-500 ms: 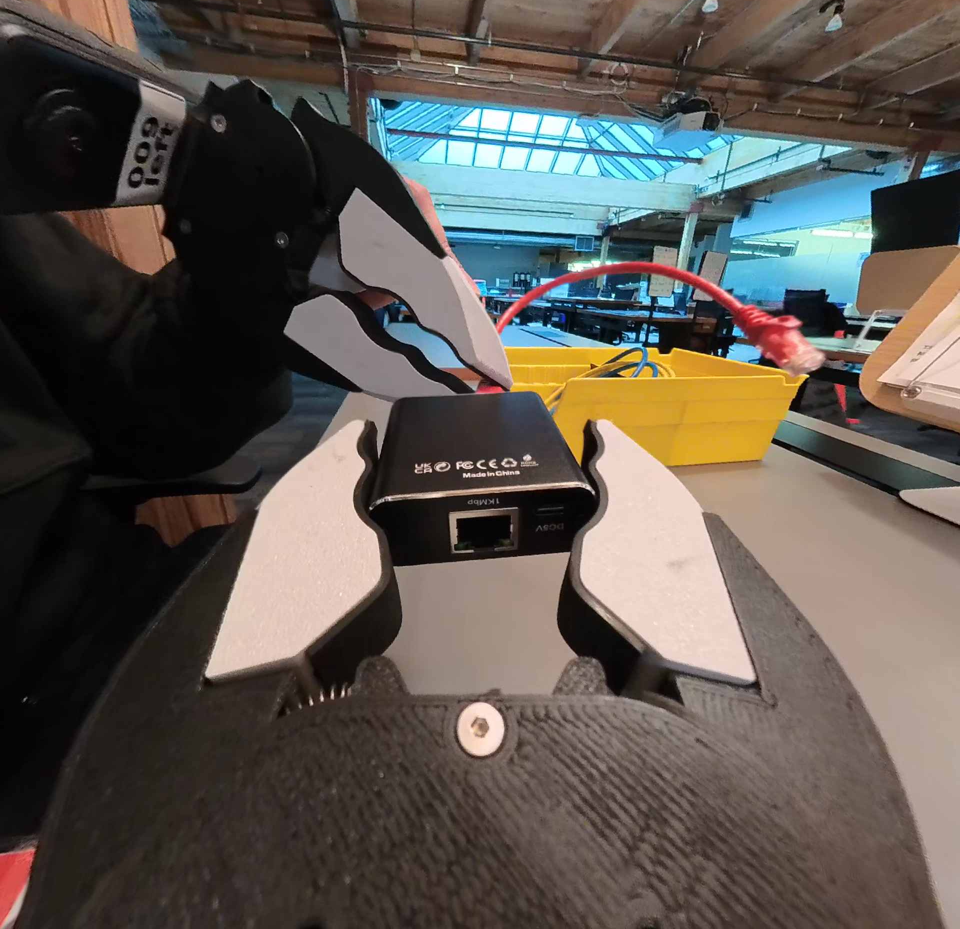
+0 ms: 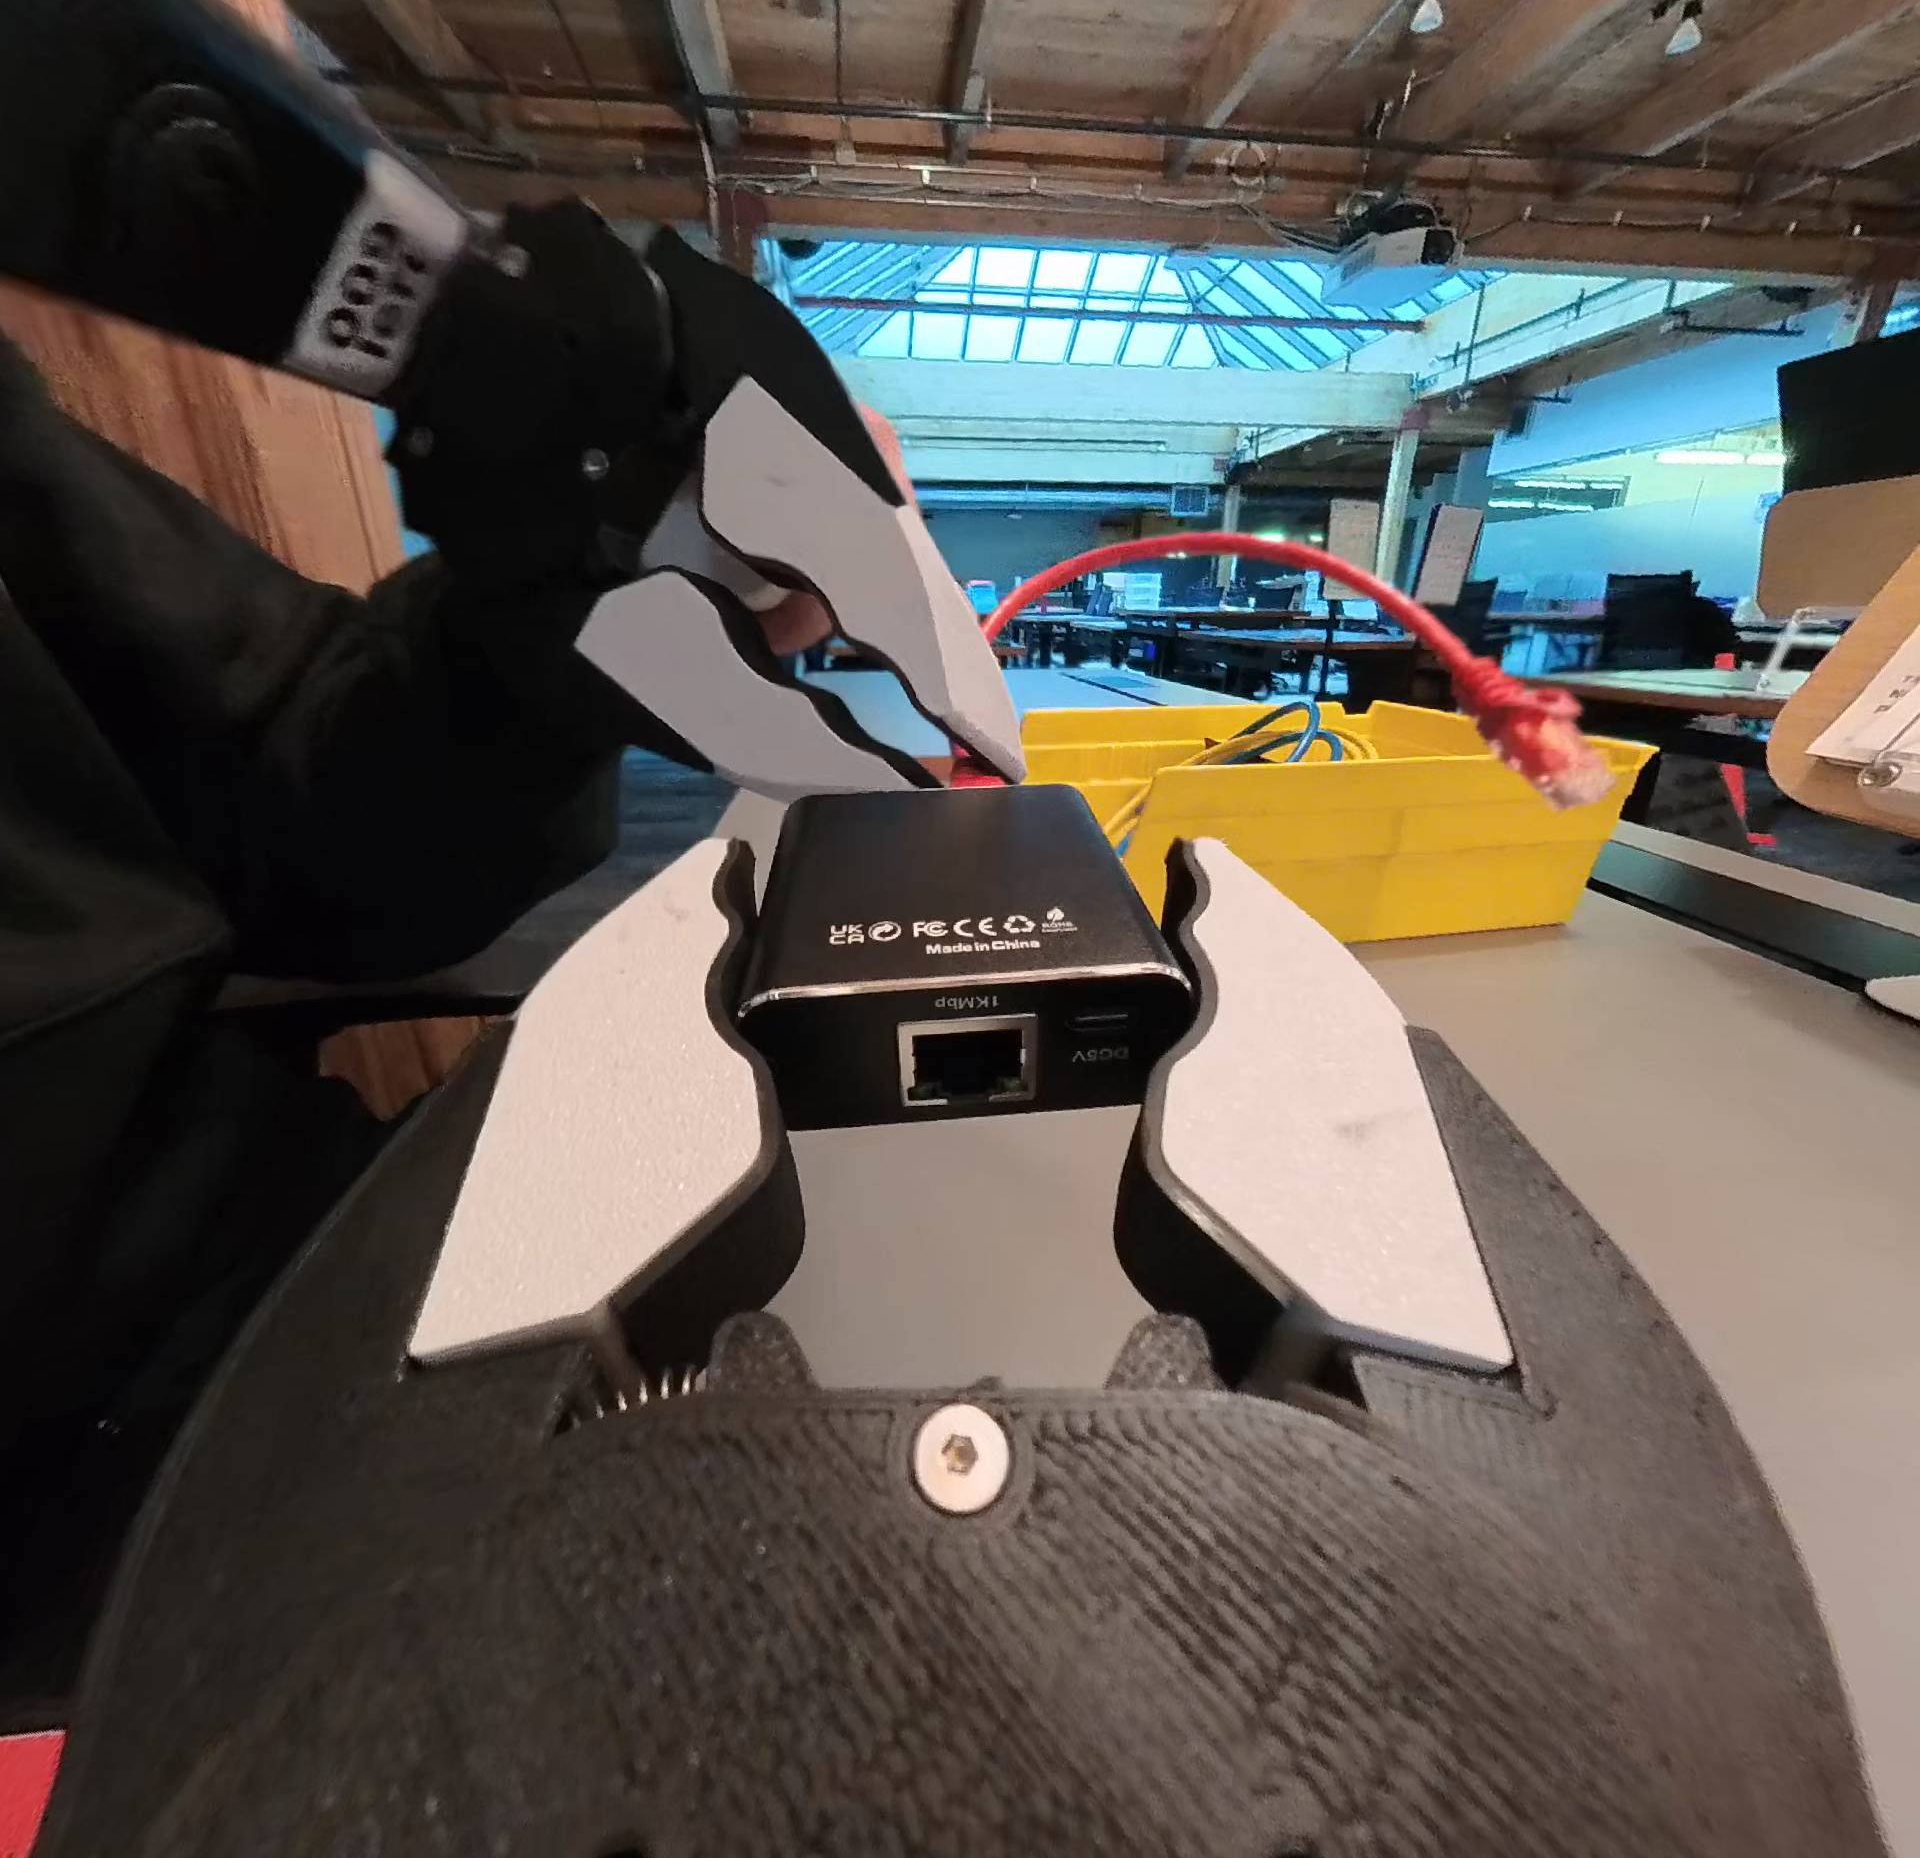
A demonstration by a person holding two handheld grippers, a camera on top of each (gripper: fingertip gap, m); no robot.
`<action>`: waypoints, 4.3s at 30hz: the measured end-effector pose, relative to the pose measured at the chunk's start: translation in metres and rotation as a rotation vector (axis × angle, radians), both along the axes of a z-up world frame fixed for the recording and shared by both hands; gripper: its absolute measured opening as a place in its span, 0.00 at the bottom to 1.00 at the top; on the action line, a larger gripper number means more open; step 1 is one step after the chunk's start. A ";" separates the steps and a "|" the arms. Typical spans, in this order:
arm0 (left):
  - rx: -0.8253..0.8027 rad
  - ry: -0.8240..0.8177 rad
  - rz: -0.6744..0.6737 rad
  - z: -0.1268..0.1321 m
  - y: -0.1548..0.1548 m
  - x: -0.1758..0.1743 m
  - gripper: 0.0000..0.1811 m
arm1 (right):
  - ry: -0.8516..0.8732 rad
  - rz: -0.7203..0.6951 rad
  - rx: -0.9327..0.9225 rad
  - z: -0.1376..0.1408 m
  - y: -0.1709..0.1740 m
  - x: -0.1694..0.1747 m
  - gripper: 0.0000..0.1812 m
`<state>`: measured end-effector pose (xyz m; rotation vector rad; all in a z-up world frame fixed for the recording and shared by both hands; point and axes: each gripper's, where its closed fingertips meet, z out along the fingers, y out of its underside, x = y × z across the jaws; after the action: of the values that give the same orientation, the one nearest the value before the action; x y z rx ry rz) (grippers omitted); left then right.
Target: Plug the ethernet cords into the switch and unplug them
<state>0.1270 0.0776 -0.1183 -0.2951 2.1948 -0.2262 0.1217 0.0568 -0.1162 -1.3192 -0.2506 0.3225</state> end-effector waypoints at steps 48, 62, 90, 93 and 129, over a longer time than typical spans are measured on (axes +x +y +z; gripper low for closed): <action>-0.946 -0.193 0.723 0.027 0.255 0.019 0.18 | 0.012 -0.151 0.028 0.003 -0.002 0.026 0.42; -1.292 0.248 0.771 -0.007 0.279 0.031 0.05 | 0.010 -0.107 0.037 0.003 -0.006 0.018 0.42; -1.288 0.206 0.282 0.145 0.267 -0.053 0.03 | 0.001 -0.086 0.029 0.002 -0.006 0.015 0.42; -1.320 0.304 0.018 0.173 0.214 -0.076 0.03 | 0.002 -0.089 0.027 0.002 -0.006 0.015 0.42; -1.577 0.796 0.351 -0.079 0.121 -0.123 0.08 | 0.038 -0.140 0.097 0.012 -0.017 0.028 0.42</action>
<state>0.0040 0.1984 -0.1970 -1.8260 2.0880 -1.8624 0.1493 0.0396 -0.1039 -1.2266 -0.1395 0.2142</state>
